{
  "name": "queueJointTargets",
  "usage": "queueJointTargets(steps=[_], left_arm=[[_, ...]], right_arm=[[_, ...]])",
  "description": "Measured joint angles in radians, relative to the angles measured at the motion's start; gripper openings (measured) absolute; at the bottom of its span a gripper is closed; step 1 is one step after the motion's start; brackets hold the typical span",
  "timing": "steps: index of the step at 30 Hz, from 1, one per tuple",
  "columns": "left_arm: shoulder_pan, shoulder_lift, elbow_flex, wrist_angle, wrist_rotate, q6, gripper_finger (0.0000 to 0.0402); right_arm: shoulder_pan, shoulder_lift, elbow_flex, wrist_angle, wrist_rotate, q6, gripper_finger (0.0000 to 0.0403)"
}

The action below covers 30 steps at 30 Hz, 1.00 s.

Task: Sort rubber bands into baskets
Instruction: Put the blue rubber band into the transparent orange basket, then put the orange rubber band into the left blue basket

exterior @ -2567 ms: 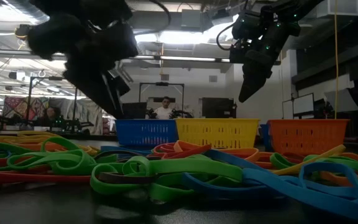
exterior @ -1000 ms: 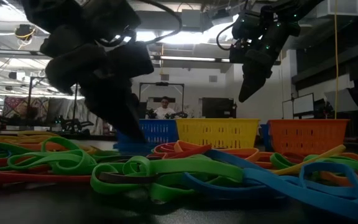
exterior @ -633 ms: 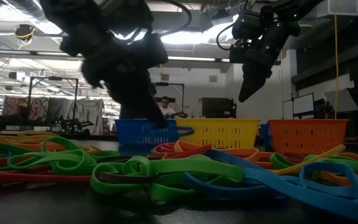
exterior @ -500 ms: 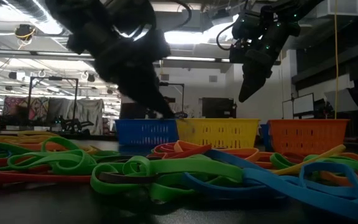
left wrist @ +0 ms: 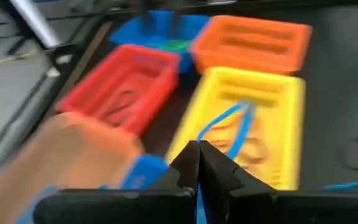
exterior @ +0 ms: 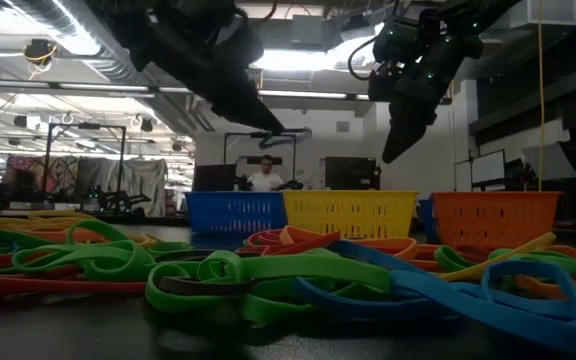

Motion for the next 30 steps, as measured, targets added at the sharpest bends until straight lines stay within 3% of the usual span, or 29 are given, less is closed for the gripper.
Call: queueJointTargets(steps=[8,12,18,24,30], left_arm=[[0.219,0.002,0.000,0.053,-0.004,0.050,0.0001],[0.293,0.002,0.000,0.057,-0.003,0.049,0.0001],[0.339,0.003,-0.001,0.061,-0.002,0.049,0.0014],[0.344,0.003,-0.001,0.061,-0.002,0.048,0.0053],[0.342,0.003,-0.001,0.061,0.002,0.022,0.0095]], right_arm=[[0.013,0.000,0.000,0.017,-0.262,0.003,0.0156],[0.076,0.000,0.000,0.016,-0.308,0.003,0.0156],[0.241,0.000,0.000,0.015,-0.310,0.003,0.0156],[0.424,0.000,0.000,0.013,-0.305,0.088,0.0156],[0.610,0.001,0.000,0.012,-0.141,0.229,0.0156]])
